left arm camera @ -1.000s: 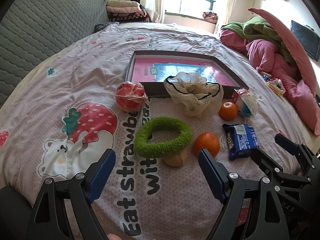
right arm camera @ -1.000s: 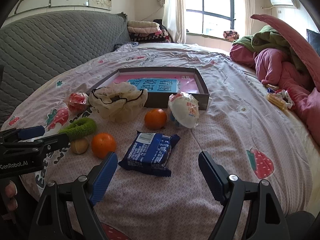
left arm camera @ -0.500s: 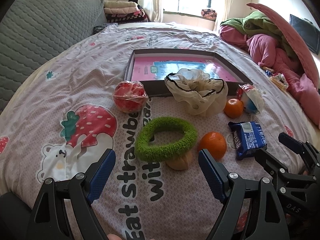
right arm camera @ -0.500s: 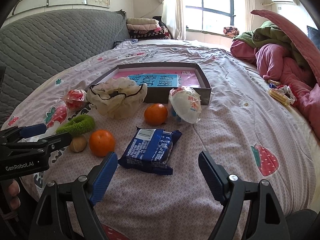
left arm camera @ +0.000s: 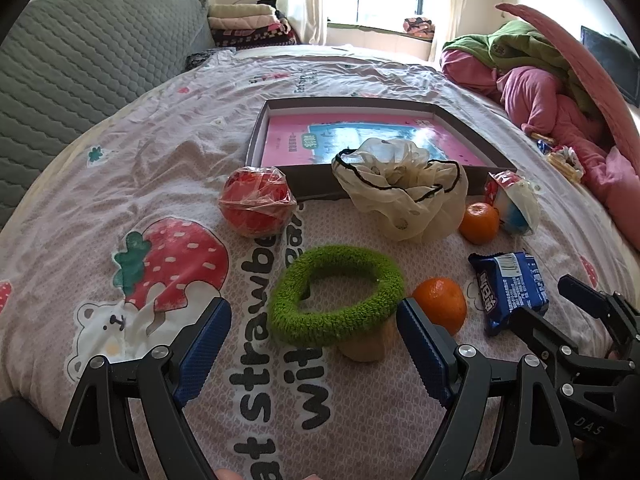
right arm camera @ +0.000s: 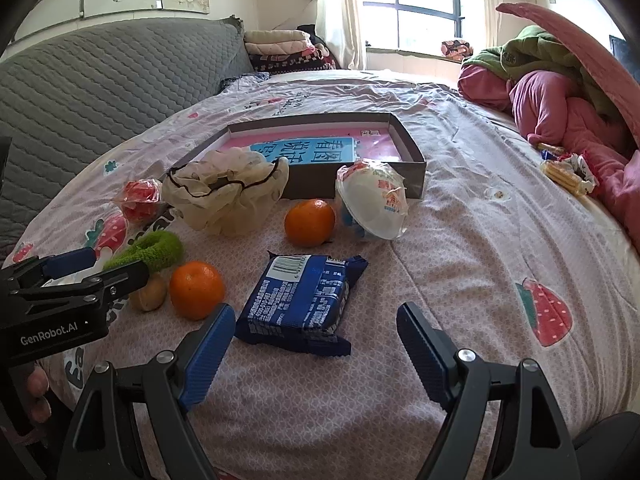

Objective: Organize objects
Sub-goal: 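Move the left tool toward the green fuzzy ring while the right tool approaches the blue snack packet, then close the left tool on the green ring while the right tool grasps the blue packet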

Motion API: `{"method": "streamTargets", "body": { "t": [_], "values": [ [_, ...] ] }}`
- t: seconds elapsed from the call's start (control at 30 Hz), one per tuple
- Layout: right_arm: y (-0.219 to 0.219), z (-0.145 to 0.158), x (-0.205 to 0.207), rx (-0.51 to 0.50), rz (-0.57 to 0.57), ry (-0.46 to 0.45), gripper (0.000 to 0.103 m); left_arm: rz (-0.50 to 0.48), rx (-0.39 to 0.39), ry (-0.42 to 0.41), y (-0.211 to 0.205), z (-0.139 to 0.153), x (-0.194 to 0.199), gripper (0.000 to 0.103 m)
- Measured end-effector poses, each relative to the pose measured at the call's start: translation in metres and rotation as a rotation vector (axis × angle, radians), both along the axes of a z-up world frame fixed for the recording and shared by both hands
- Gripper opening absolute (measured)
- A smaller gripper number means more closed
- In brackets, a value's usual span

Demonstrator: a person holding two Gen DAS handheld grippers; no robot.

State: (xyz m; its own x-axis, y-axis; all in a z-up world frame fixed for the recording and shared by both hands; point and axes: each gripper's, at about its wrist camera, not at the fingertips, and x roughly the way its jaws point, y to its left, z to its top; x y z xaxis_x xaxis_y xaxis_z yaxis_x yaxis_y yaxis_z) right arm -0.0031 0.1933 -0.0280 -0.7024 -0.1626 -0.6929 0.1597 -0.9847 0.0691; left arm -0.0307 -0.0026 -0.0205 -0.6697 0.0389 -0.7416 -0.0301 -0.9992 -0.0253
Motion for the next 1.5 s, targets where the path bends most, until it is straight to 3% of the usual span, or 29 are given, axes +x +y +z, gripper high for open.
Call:
{"method": "streamTargets", "body": {
  "t": [0.5,1.13,1.5],
  "values": [
    [-0.008,-0.007,-0.009,-0.014,-0.013,-0.024,0.083,0.015,0.016,-0.017,-0.002,-0.006,-0.016,0.085],
    [-0.006,-0.016,-0.021,-0.028,-0.029,-0.064,0.083,0.015,0.09,-0.086,-0.014,-0.022,-0.048,0.085],
    [-0.008,-0.02,-0.03,-0.005,-0.024,-0.077,0.081,0.013,0.062,-0.093,-0.012,-0.028,-0.055,0.085]
  ]
}}
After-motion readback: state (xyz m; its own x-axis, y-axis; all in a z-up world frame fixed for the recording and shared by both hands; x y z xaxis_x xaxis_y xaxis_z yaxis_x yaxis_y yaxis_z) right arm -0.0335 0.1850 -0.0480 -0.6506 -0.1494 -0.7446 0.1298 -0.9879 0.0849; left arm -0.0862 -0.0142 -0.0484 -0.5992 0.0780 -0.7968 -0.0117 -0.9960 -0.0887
